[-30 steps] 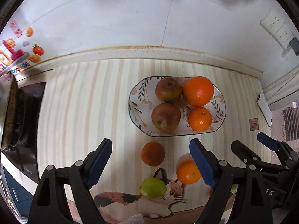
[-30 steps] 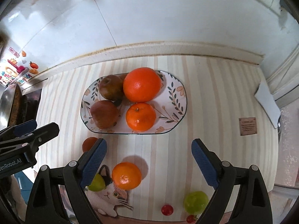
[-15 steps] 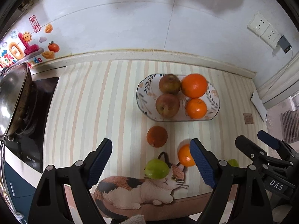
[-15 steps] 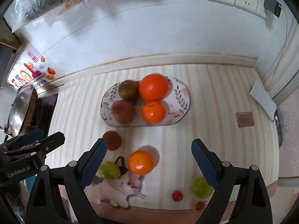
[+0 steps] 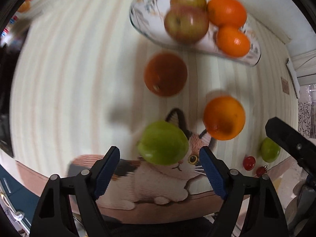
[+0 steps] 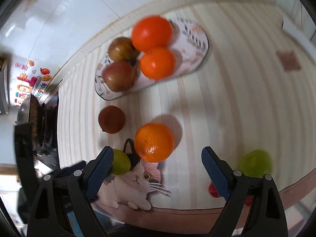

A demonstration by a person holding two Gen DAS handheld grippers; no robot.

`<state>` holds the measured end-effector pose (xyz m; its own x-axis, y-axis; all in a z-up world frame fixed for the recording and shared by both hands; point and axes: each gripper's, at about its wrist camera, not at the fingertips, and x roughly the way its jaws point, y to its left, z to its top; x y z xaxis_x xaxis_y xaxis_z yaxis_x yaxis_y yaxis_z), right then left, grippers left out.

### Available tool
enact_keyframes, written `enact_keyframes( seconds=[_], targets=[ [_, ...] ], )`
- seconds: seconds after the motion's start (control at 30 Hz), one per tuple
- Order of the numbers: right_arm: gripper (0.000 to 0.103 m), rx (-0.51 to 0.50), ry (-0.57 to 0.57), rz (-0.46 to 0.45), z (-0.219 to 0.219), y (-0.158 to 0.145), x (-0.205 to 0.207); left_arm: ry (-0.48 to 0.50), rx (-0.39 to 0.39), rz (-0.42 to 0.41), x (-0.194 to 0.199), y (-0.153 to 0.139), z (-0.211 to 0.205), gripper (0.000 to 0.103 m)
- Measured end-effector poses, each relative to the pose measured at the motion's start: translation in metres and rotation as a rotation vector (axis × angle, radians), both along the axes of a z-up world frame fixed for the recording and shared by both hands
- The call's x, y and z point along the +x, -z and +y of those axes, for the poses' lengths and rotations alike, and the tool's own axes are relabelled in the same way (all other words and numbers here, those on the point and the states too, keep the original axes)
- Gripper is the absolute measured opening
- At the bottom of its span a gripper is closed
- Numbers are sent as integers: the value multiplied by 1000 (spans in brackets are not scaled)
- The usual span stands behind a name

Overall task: Organize fruits
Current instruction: 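Grasp the green apple with the left tool while the right tool grasps an orange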

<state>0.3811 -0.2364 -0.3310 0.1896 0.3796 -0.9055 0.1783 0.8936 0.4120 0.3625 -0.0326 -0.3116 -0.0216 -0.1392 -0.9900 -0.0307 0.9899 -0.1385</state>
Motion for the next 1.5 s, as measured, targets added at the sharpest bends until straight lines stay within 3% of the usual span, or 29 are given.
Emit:
enact_keyframes(
  seconds=[0.13,0.2,0.23,0.5,0.77,1.07,1.13,1.5],
  targets=[
    [91,51,15,35,5,20,5,3,-9,18,1,17,-5,79],
    [91,54,16,49,10,29,9,-1,-16,19,1,21,-5,62],
    [91,55,16,56,13,33,11,2,-14,21,1,23,-5,61],
    [84,11,-7,114,36,57,27,4,36,-10,-7,19,9,61],
    [76,-35,-31,153,52,77,34,-17,-23,23,3,28,22,63],
    [69,-66,-43,138,52,77,34,-7,-26,16,14,34,14,57],
    [68,-77,-53,129,52,76,32,2,-8,7,30,31,6,57],
    [68,-109,-78,106,52,67,27,43,29,-62,16,5,-13,56]
  ],
)
